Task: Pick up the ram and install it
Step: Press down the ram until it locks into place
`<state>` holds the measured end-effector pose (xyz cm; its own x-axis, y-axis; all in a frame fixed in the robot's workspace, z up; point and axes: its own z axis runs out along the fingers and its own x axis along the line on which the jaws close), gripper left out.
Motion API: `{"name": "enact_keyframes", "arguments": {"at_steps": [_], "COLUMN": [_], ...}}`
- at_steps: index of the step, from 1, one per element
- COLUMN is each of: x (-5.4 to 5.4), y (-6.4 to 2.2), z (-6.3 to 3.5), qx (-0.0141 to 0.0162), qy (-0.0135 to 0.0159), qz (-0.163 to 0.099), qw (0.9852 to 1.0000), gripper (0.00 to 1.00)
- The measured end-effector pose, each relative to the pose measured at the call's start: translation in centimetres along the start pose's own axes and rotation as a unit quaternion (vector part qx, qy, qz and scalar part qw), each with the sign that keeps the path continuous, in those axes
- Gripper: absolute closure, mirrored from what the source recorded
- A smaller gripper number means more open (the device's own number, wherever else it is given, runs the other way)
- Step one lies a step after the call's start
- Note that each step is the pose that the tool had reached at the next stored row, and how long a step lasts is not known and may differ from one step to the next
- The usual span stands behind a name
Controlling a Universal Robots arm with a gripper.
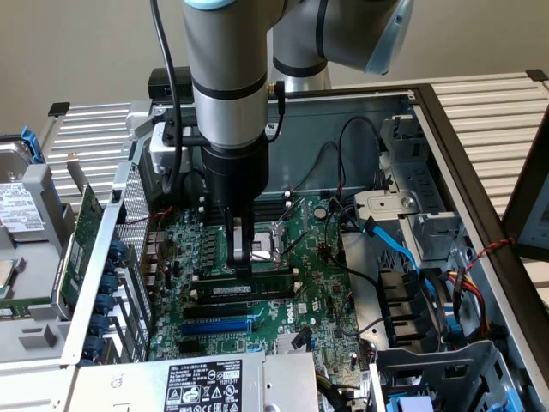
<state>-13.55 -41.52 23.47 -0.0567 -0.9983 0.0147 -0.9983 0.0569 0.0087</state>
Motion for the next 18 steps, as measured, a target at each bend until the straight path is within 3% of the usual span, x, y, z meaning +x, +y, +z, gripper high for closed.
{"name": "enact_keyframes", "arguments": {"at_steps": [18], "x": [-0.01], "y": [0.00], "z": [0.37], "qx": [0.0000], "qy": [0.0000], "qz": [0.000], "qw": [1.0000], "gripper": [0.89]}}
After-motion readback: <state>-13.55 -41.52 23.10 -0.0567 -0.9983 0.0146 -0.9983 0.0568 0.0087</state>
